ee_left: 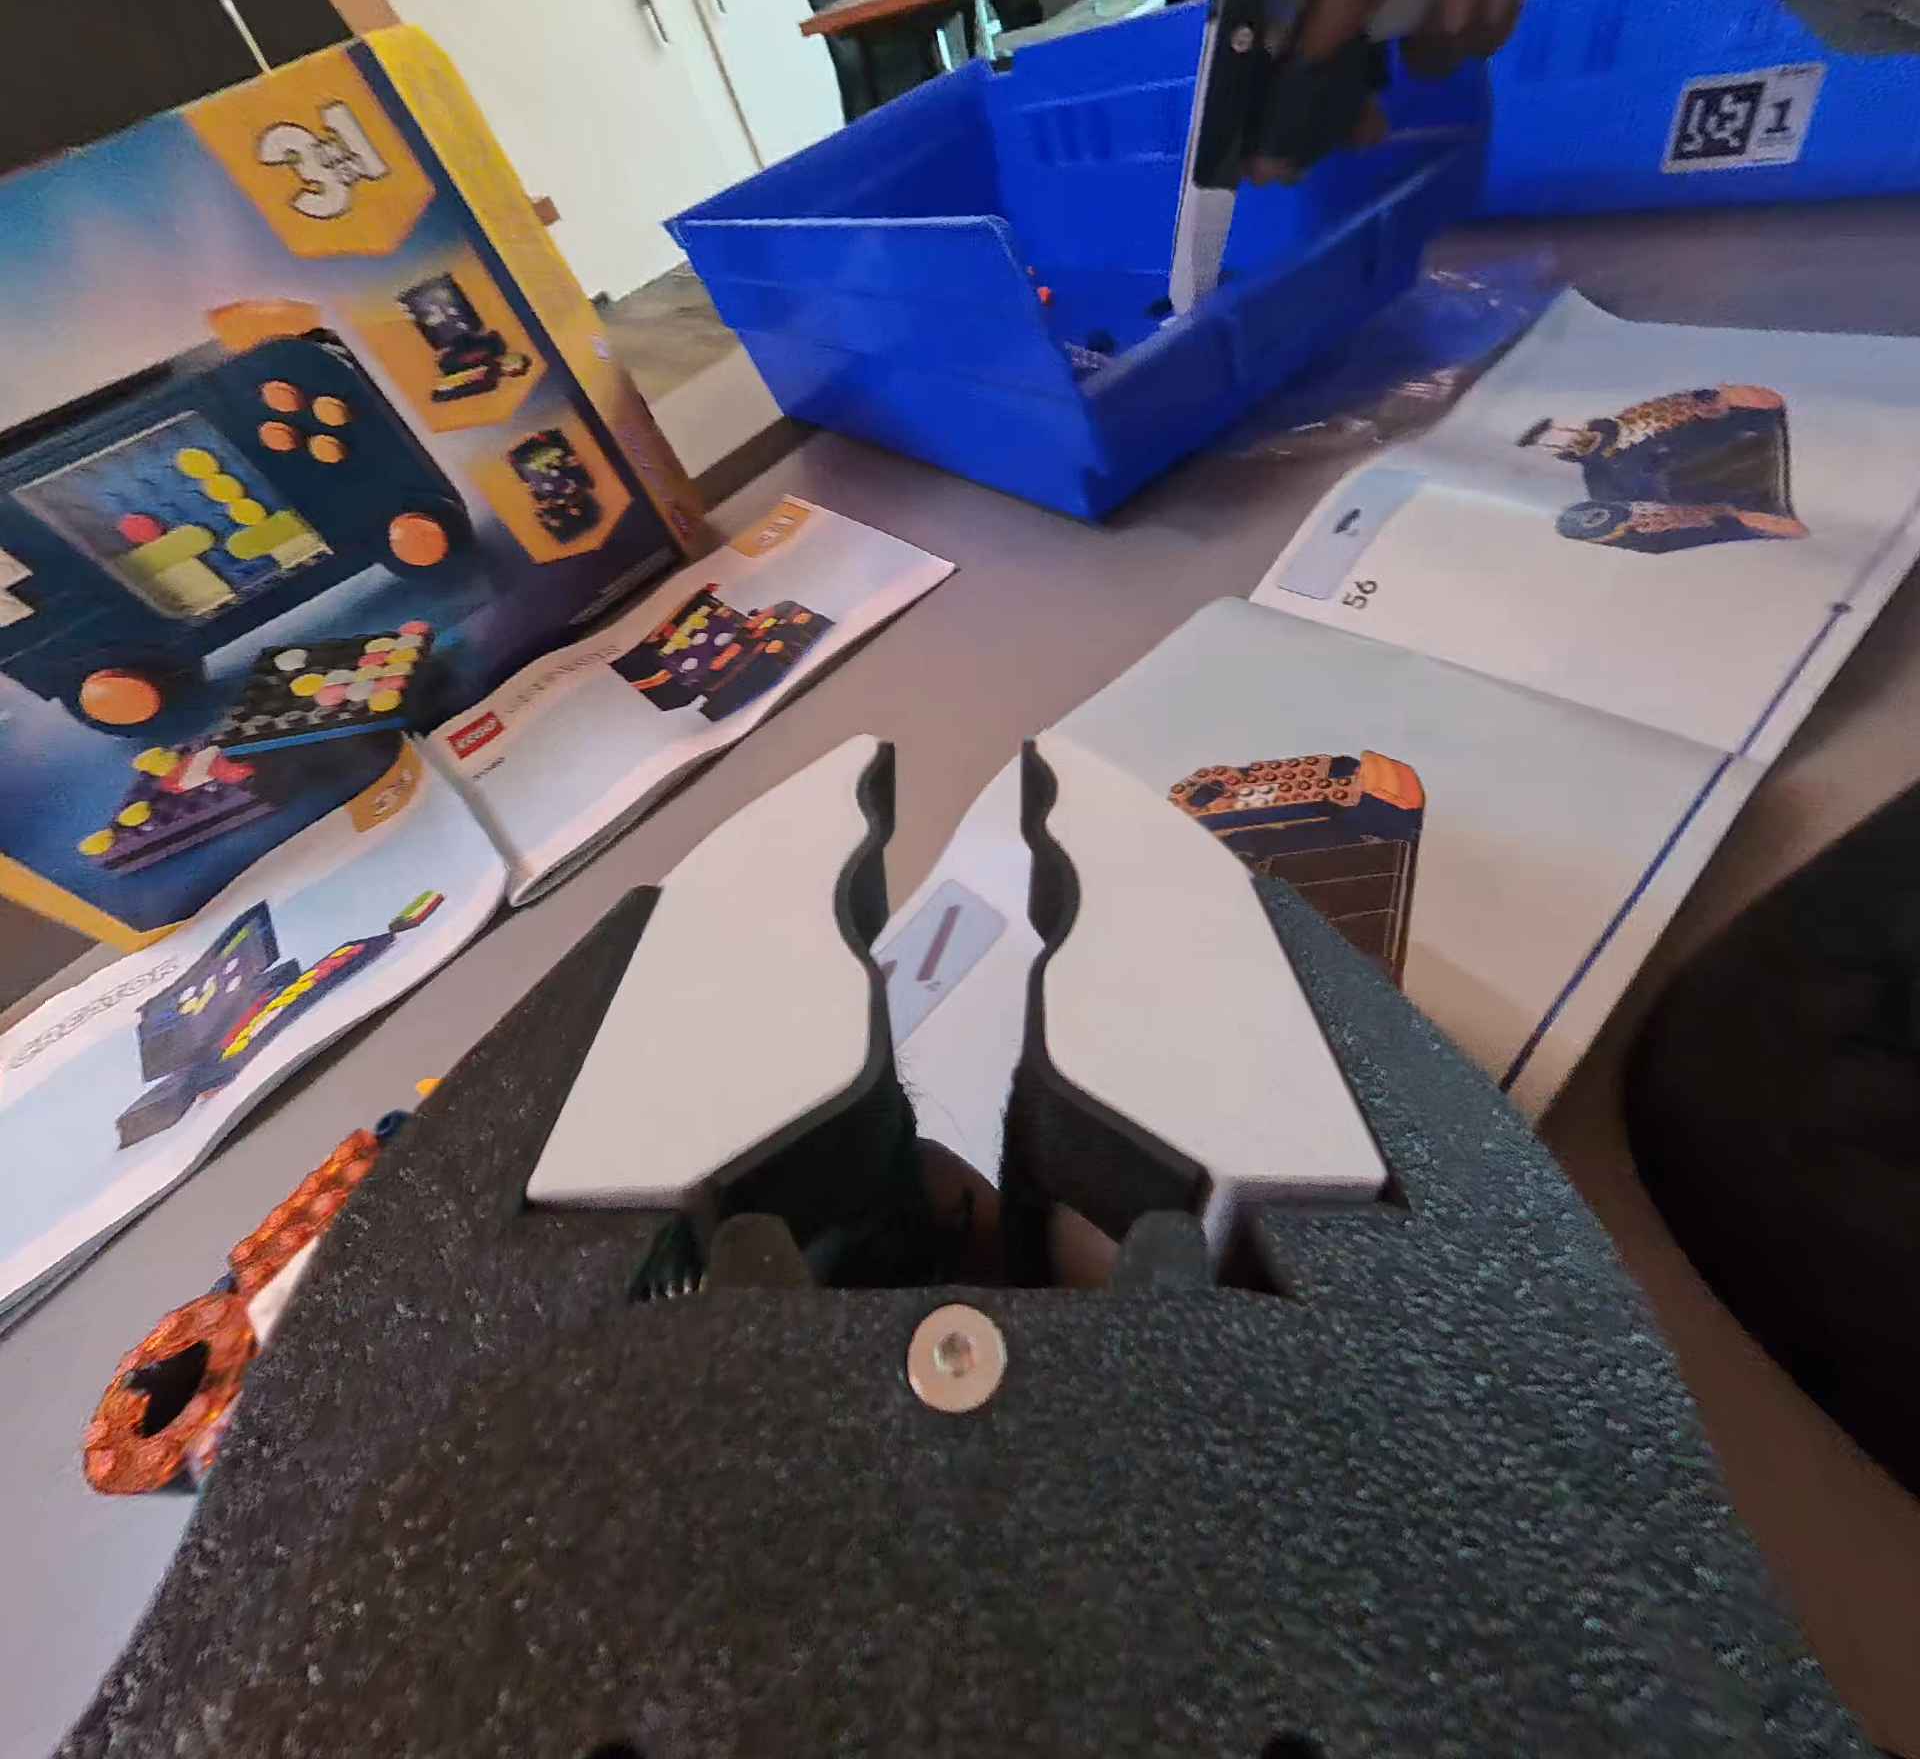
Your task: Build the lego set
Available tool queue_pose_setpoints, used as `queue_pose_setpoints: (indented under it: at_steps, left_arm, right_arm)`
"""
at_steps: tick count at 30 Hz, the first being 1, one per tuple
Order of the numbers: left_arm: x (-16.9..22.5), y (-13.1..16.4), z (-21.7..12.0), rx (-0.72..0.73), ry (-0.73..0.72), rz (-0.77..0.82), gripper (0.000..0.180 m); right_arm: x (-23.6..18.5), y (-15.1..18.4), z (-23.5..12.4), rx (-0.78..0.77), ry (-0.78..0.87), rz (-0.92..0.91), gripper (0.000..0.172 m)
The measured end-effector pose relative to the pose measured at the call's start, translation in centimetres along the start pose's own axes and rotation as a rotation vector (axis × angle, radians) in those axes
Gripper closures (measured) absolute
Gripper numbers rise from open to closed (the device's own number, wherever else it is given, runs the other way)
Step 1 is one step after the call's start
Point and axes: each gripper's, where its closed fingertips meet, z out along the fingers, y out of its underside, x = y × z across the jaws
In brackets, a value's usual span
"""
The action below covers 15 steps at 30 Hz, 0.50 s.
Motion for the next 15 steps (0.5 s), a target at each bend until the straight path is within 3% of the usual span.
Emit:
queue_pose_setpoints:
  at_steps: [4,7,12,15]
  left_arm:
    - [-0.4,-0.5,0.0,0.043,-0.019,-0.003,0.158]
    - [-0.1,-0.6,0.1,0.057,-0.007,0.005,0.158]
    - [-0.1,-0.5,0.2,0.066,-0.013,0.034,0.158]
    - [-0.1,-0.6,0.1,0.078,-0.012,0.034,0.158]
  right_arm:
    - [0.0,-3.4,-2.3,0.103,0.038,-0.145,0.146]
    - [0.6,-9.4,-4.5,0.245,0.087,-0.467,0.157]
    - [2.6,-15.2,-1.9,0.043,0.076,-0.884,0.161]
    - [4.8,-15.8,0.8,-0.077,0.032,-0.976,0.159]
